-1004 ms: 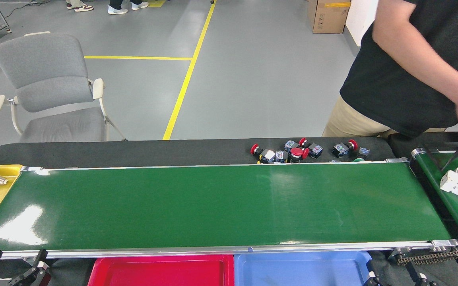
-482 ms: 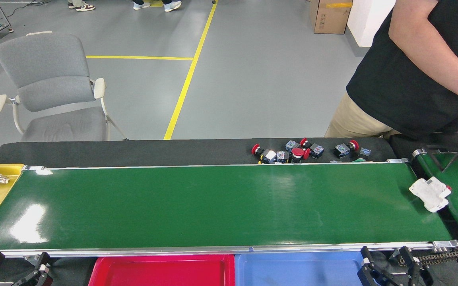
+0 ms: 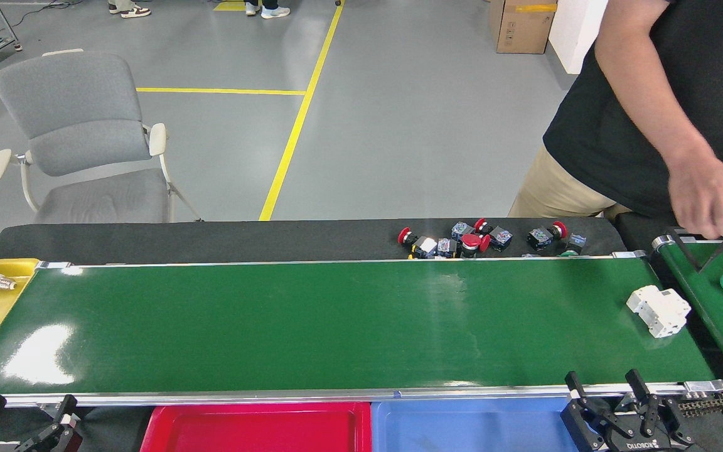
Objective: Pick switch part from conveyor to tray
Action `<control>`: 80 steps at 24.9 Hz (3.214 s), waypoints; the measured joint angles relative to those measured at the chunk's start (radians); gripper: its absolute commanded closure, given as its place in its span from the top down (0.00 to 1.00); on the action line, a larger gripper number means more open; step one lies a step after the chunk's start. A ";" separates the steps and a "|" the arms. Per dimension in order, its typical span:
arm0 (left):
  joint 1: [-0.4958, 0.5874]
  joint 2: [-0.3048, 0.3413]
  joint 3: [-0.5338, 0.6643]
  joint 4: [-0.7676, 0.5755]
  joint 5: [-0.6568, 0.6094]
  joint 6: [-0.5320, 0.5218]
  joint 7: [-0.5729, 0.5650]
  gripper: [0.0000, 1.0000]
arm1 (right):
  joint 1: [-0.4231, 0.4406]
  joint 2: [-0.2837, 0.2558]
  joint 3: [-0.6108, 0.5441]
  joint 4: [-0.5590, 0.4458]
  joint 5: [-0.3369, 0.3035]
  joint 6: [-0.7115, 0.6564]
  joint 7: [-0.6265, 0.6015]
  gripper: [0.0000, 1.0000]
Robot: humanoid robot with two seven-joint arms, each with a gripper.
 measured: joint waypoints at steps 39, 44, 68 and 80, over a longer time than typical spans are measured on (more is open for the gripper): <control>-0.021 0.000 -0.018 0.006 0.000 0.000 0.019 1.00 | -0.446 -0.130 0.190 0.431 -0.054 -0.037 0.055 0.04; -0.012 0.000 -0.017 0.008 0.000 0.000 0.019 1.00 | -0.137 -0.158 0.110 0.148 -0.183 -0.369 0.027 0.18; -0.007 -0.001 -0.021 0.009 -0.003 -0.075 0.014 1.00 | -0.076 0.085 0.064 0.026 0.099 0.067 0.030 1.00; -0.005 0.000 -0.021 0.009 -0.003 -0.076 0.014 1.00 | -0.335 0.080 0.275 0.282 0.138 0.283 0.030 1.00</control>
